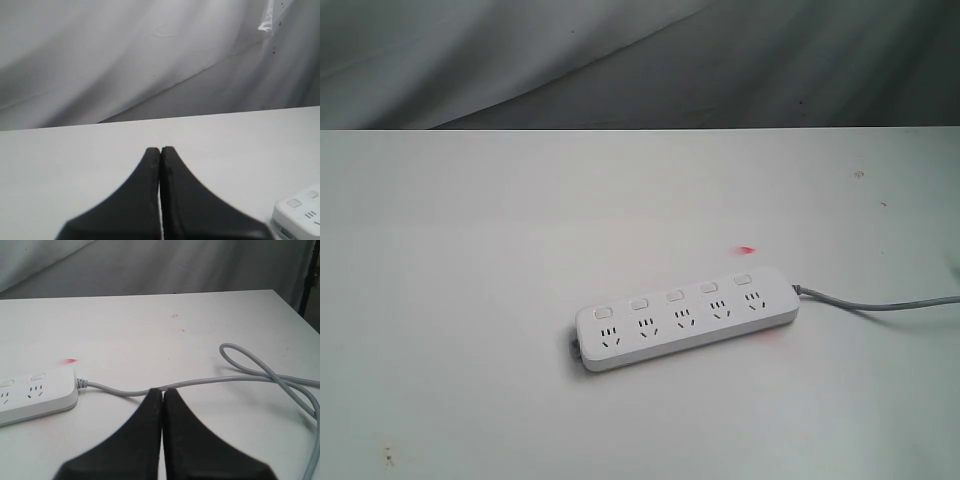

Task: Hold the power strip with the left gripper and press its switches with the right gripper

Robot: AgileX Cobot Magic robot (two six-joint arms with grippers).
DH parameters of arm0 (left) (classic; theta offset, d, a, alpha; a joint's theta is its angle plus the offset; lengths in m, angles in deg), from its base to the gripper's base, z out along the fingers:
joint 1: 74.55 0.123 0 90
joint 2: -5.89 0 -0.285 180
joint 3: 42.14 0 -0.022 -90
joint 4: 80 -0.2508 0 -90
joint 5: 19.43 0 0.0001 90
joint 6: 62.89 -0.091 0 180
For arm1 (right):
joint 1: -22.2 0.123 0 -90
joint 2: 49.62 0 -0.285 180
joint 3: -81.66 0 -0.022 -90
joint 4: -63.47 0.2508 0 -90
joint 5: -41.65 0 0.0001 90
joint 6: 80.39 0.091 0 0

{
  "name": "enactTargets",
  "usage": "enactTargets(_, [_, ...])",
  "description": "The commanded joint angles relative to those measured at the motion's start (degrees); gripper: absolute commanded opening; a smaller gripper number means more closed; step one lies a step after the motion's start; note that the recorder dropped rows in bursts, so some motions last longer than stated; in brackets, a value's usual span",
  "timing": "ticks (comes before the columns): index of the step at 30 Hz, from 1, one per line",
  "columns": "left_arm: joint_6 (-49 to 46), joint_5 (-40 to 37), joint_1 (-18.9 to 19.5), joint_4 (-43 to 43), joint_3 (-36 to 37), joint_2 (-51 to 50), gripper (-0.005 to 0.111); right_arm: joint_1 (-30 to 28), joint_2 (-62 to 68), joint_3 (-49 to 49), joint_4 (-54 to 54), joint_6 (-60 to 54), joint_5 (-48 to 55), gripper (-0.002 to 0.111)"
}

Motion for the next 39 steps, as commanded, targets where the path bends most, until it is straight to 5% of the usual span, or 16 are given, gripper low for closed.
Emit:
enactTargets(1, [-1.3, -3.5, -0.1, 0.0, 0.2, 0.3, 0.000, -0.5, -0.3, -0.2, 0.0, 0.1, -0.8, 0.000])
enactTargets(13, [-2.4, -7.1, 3.1, 0.0, 0.2, 0.3, 0.000, -0.5, -0.3, -0.2, 0.0, 0.1, -0.8, 0.000])
enactTargets(39, [-2.6, -6.9, 3.1, 0.0, 0.2, 0.3, 0.000, -0.5, -0.3, -0.2, 0.0, 0.1, -0.8, 0.000])
